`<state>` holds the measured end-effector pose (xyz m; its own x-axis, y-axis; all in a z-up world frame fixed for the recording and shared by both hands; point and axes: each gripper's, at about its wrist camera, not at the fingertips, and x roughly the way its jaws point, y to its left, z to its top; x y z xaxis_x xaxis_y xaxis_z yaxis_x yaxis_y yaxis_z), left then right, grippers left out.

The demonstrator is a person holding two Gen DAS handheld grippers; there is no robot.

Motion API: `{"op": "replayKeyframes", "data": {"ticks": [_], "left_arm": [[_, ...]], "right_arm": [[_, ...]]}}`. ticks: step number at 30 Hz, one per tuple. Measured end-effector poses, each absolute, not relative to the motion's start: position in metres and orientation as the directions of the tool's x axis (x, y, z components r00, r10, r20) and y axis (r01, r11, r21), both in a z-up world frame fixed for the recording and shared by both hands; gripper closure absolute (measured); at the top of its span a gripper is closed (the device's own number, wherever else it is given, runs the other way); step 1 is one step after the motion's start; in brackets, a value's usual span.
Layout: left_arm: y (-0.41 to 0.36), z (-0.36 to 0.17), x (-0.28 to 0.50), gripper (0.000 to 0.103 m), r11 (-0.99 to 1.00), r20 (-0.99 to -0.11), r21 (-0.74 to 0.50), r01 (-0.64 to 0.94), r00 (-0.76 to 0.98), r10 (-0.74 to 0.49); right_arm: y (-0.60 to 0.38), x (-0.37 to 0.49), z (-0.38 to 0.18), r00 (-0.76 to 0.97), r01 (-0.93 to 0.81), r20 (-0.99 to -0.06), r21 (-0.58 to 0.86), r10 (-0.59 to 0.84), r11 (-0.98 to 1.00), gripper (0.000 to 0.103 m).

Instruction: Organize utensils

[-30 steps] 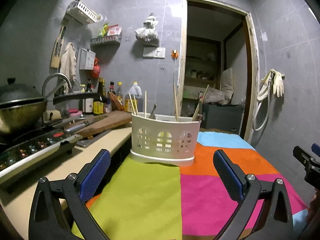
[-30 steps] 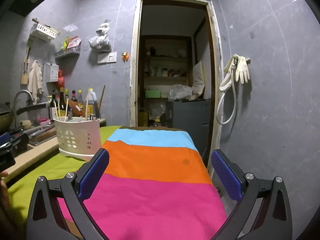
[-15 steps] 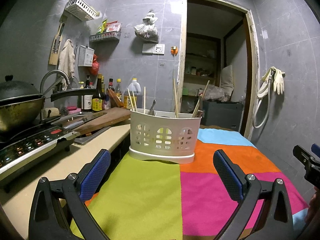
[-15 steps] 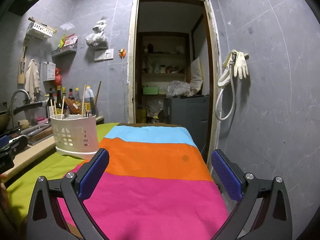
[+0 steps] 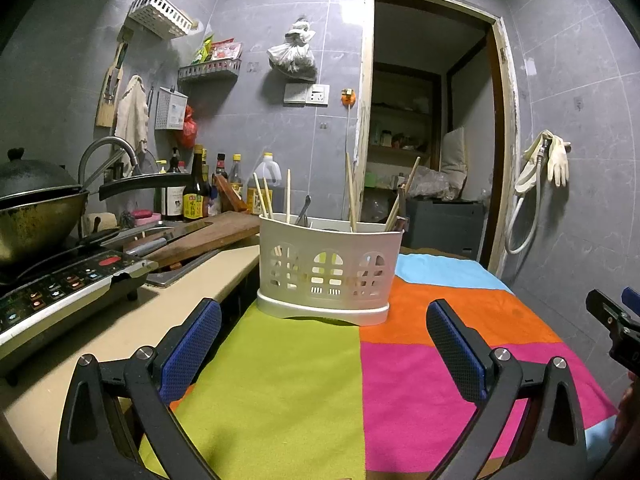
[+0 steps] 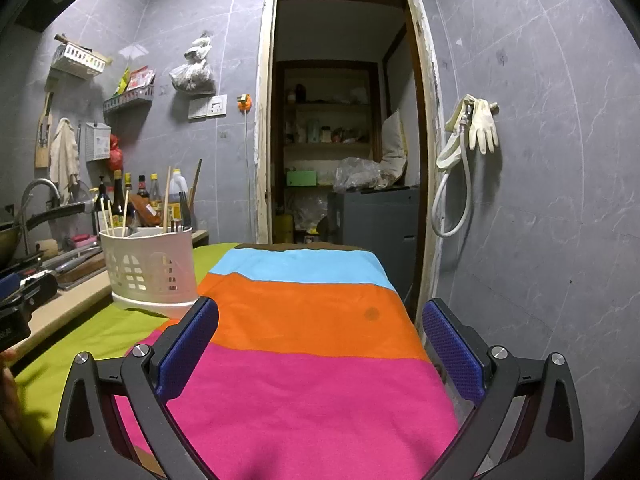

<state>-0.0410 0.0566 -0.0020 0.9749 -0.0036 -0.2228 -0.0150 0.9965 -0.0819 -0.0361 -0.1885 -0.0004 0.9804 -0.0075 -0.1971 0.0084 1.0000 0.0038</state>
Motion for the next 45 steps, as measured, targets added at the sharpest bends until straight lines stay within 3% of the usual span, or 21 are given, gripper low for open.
{"op": "replayKeyframes", "data": {"ticks": [45], "left_arm": [[0.0550,-0.0049,-0.0391,0.002,0.996,-0.226,-0.086,-0.015,0.974,-0.005]], "right_arm": [[-0.1910,-0.0339,-0.0030,0.979,0.009,-0.206,0.007,-0.008,1.000,0.000]]}}
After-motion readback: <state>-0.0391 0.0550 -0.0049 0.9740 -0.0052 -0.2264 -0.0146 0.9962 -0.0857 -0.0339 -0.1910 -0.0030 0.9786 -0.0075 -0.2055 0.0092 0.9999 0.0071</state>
